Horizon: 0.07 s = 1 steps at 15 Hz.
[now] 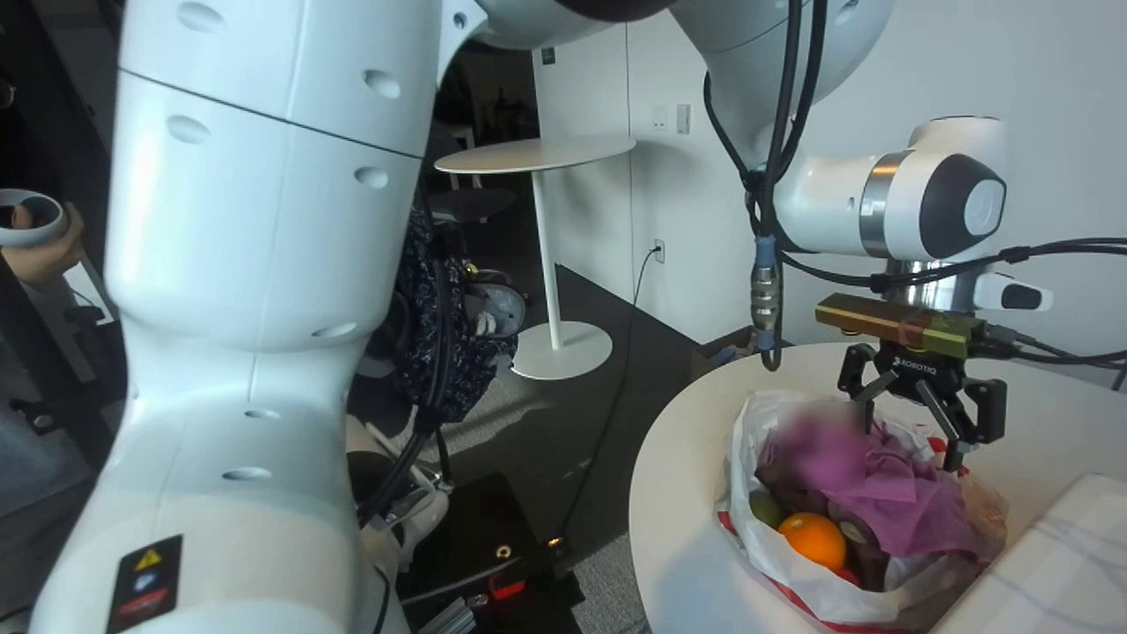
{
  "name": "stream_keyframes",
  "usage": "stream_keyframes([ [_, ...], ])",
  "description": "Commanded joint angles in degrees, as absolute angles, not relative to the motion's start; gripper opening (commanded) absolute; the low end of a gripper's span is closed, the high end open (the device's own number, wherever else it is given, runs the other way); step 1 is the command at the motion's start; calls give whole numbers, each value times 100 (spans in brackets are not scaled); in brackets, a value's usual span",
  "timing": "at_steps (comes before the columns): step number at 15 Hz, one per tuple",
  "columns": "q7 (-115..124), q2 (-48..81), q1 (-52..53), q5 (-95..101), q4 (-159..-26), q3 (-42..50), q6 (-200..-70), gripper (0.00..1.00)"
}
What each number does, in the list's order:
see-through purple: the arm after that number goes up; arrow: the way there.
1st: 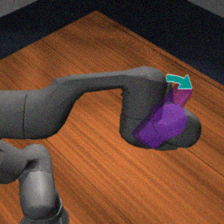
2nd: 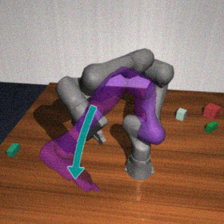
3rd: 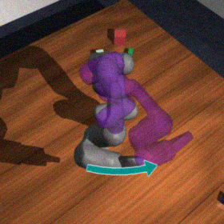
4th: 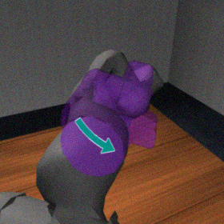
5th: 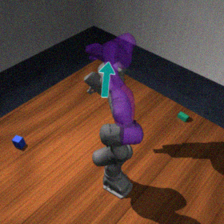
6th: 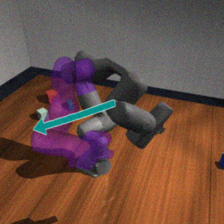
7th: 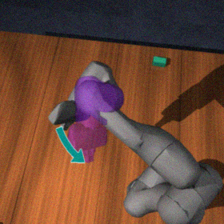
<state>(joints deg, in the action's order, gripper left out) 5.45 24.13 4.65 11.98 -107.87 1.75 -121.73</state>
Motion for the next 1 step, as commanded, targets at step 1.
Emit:
stream_keyframes([
  [1,404,2057,391,1095,-11021,91,-12041,100],
])
